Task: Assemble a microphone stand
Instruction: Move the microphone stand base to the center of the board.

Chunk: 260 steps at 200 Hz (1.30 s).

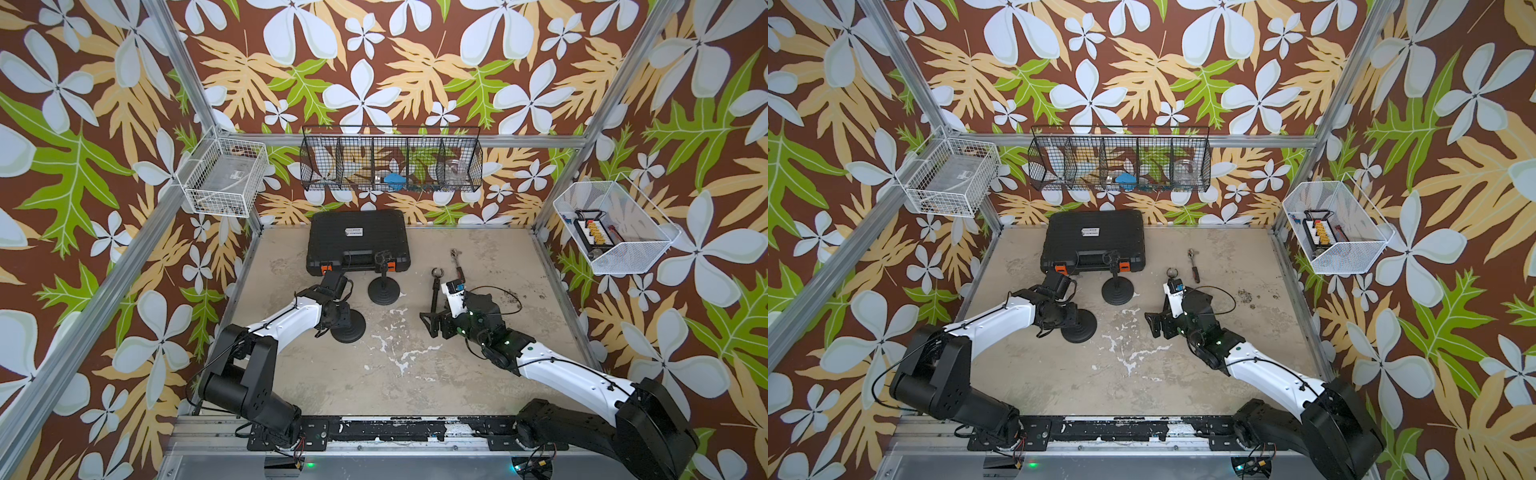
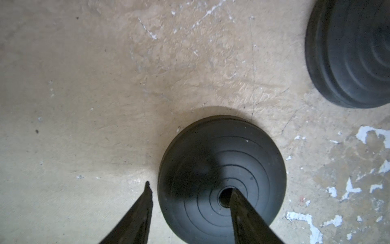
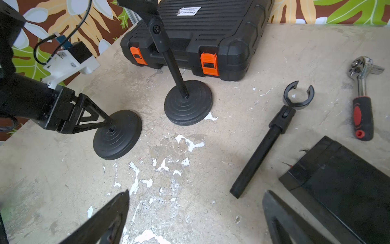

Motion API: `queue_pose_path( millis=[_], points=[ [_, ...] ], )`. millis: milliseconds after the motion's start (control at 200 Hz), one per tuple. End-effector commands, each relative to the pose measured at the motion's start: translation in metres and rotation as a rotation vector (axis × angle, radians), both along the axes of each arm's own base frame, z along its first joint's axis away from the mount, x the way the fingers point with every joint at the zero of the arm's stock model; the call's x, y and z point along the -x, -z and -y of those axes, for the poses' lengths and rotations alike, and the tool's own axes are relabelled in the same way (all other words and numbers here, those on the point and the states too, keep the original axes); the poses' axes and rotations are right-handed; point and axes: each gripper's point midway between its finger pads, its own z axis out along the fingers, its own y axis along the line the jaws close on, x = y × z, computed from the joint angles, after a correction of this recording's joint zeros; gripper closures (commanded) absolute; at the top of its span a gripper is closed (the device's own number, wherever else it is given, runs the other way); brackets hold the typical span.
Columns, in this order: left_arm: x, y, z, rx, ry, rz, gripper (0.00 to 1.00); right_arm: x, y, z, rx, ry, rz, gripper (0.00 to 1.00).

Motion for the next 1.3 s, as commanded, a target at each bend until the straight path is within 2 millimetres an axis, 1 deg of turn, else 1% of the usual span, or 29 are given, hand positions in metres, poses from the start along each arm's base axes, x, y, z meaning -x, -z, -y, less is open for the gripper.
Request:
queue_pose_path(
  millis=[0, 155, 280, 415, 566, 641, 701, 891, 1011, 1056, 1106, 1166, 1221, 1296],
  points=[
    [0.002, 0.000, -0.002, -0.017, 0.000, -0.008, 0.40, -0.001, -0.006, -0.001, -0.020, -0.004, 0.016, 0.00],
    [0.006, 0.006, -0.001, -0.023, 0.014, -0.031, 0.40, 0.001, -0.006, -0.001, -0.026, -0.009, 0.013, 0.00],
    [0.006, 0.010, 0.000, -0.031, 0.016, -0.041, 0.40, 0.003, -0.007, -0.003, -0.039, -0.022, 0.010, 0.00],
    [0.006, 0.014, 0.000, -0.036, 0.021, -0.059, 0.41, 0.014, -0.013, -0.010, -0.102, -0.072, 0.003, 0.00],
    [0.011, 0.019, 0.006, -0.037, 0.042, -0.078, 0.41, 0.030, -0.022, -0.018, -0.209, -0.131, -0.011, 0.01],
    [0.016, 0.021, 0.014, -0.031, 0.067, -0.084, 0.41, 0.033, -0.025, -0.018, -0.231, -0.134, -0.004, 0.01],
    [0.021, 0.022, 0.026, -0.014, 0.106, -0.086, 0.41, 0.033, -0.023, -0.016, -0.227, -0.126, -0.005, 0.01],
    [0.036, 0.024, 0.059, 0.005, 0.166, -0.090, 0.42, 0.026, -0.018, -0.013, -0.208, -0.100, -0.015, 0.00],
    [0.044, 0.027, 0.069, 0.026, 0.178, -0.099, 0.43, 0.021, -0.022, -0.007, -0.211, -0.082, -0.010, 0.00],
    [0.047, 0.027, 0.073, 0.042, 0.188, -0.102, 0.43, 0.016, -0.023, -0.002, -0.203, -0.059, -0.004, 0.00],
    [0.049, 0.023, 0.077, 0.060, 0.198, -0.093, 0.43, 0.010, -0.025, 0.005, -0.191, -0.024, 0.002, 0.00],
    [0.045, 0.010, 0.083, 0.091, 0.206, -0.060, 0.43, 0.000, -0.025, 0.011, -0.171, 0.020, 0.003, 0.03],
    [0.039, -0.010, 0.091, 0.139, 0.215, -0.007, 0.43, -0.007, -0.027, 0.012, -0.154, 0.040, 0.003, 0.08],
    [0.032, -0.043, 0.104, 0.223, 0.238, 0.078, 0.42, -0.019, -0.024, 0.011, -0.126, 0.069, -0.013, 0.14]
  ],
)
